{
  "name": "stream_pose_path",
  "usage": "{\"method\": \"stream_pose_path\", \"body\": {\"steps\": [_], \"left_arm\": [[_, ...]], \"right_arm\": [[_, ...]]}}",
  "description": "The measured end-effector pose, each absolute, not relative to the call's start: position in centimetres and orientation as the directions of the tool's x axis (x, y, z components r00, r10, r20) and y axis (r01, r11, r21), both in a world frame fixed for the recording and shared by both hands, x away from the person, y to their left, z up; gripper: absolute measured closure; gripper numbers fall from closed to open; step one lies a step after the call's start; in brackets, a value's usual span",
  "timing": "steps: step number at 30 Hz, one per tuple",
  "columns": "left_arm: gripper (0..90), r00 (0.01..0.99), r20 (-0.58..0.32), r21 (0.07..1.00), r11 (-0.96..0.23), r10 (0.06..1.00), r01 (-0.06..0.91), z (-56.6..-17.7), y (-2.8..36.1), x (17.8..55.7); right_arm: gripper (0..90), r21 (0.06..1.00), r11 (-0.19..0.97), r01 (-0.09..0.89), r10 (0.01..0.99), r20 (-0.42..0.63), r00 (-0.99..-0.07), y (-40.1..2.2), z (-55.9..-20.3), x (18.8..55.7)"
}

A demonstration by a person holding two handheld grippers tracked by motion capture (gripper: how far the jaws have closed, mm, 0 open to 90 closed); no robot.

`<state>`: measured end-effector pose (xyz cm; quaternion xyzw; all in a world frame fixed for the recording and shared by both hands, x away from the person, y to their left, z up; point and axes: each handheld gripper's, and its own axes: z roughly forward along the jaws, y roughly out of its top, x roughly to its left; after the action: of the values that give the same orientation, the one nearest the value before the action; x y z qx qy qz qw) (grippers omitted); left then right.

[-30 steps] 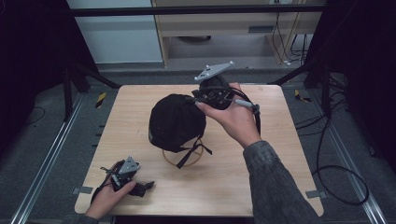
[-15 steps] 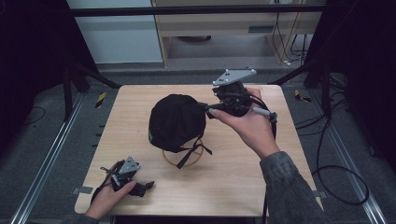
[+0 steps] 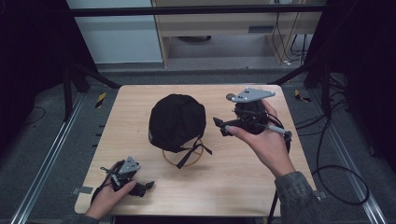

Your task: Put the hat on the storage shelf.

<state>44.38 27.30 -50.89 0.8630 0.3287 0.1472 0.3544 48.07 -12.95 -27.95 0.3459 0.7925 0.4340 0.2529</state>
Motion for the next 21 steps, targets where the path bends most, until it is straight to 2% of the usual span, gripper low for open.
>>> {"method": "stream_pose_path", "body": {"steps": [15, 21], "left_arm": [[0.0, 0.741, 0.021, 0.706, -0.534, 0.671, 0.464, -50.9, 27.3, 44.4], [0.0, 0.741, 0.021, 0.707, -0.534, 0.672, 0.464, -50.9, 27.3, 44.4]], "right_arm": [[4.8, 0.852, 0.403, 0.335, 0.765, -0.112, -0.635, -15.3, -33.3, 45.7], [9.3, 0.848, 0.375, 0.373, 0.781, -0.072, -0.621, -16.6, -36.2, 45.3]]}}
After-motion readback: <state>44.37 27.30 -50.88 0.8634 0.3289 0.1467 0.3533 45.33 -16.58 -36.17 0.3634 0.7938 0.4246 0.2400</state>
